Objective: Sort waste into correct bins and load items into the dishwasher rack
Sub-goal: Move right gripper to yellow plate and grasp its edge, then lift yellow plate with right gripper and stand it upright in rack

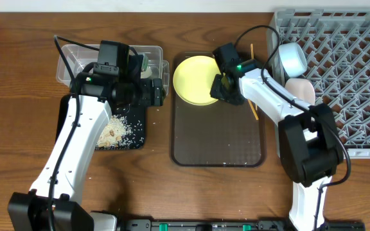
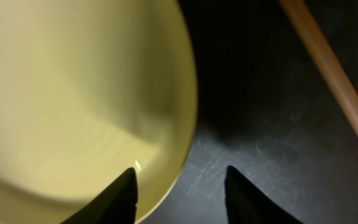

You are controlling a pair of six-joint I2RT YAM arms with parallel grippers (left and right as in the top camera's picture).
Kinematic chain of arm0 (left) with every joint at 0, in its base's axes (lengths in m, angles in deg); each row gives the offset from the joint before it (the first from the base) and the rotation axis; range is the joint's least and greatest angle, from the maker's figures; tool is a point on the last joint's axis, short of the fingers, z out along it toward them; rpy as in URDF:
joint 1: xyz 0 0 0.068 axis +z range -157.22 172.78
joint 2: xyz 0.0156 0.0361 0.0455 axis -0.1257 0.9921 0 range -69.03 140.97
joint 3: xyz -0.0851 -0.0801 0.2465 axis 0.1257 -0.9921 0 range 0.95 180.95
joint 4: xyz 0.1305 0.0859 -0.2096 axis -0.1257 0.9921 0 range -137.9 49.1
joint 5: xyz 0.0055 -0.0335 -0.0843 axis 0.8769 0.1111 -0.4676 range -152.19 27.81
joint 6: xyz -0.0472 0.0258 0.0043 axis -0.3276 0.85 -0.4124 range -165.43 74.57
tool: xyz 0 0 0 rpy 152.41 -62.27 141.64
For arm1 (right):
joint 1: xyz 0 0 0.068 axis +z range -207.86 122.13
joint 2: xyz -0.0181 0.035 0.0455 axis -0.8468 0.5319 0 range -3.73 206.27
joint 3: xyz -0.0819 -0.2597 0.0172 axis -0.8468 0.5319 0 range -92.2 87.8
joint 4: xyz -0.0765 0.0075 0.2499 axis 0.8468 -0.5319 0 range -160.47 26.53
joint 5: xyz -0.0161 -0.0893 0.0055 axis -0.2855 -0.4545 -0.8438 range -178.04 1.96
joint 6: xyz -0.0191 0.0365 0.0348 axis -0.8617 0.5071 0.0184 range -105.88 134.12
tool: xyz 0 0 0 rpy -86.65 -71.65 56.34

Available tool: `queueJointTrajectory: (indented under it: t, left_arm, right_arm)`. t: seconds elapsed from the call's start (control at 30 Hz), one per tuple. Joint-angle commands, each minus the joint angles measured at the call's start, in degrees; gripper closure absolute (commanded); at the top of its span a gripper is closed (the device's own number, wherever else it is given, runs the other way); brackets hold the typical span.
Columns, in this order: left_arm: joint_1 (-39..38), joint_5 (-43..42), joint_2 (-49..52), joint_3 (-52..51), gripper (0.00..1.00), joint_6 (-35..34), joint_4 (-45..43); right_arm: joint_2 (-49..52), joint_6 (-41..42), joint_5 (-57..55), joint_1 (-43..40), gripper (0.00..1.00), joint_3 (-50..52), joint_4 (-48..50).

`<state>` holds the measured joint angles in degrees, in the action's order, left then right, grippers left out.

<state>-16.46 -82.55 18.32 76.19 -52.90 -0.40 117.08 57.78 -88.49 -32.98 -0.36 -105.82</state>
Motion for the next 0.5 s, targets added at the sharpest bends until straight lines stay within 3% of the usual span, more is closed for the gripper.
queueJointTrajectory:
  t: [0.0, 0.23, 0.47]
  left_arm:
    - [-0.22, 0.52, 0.42, 0.63, 0.11, 0.13, 0.00]
    - [-0.22, 0.52, 0.42, 0.63, 0.10, 0.13, 0.04]
    - [-0.22, 0.52, 0.42, 0.63, 0.11, 0.13, 0.02]
  right_arm:
    - [3.50, 2.23, -0.68, 0.81, 0.64, -0.20, -0.28]
    - [3.17, 2.16, 0.70, 0.04, 0.99, -0.39, -0.13]
    - [-4.35, -2.95, 0.66, -4.22, 0.99, -2.49, -1.40]
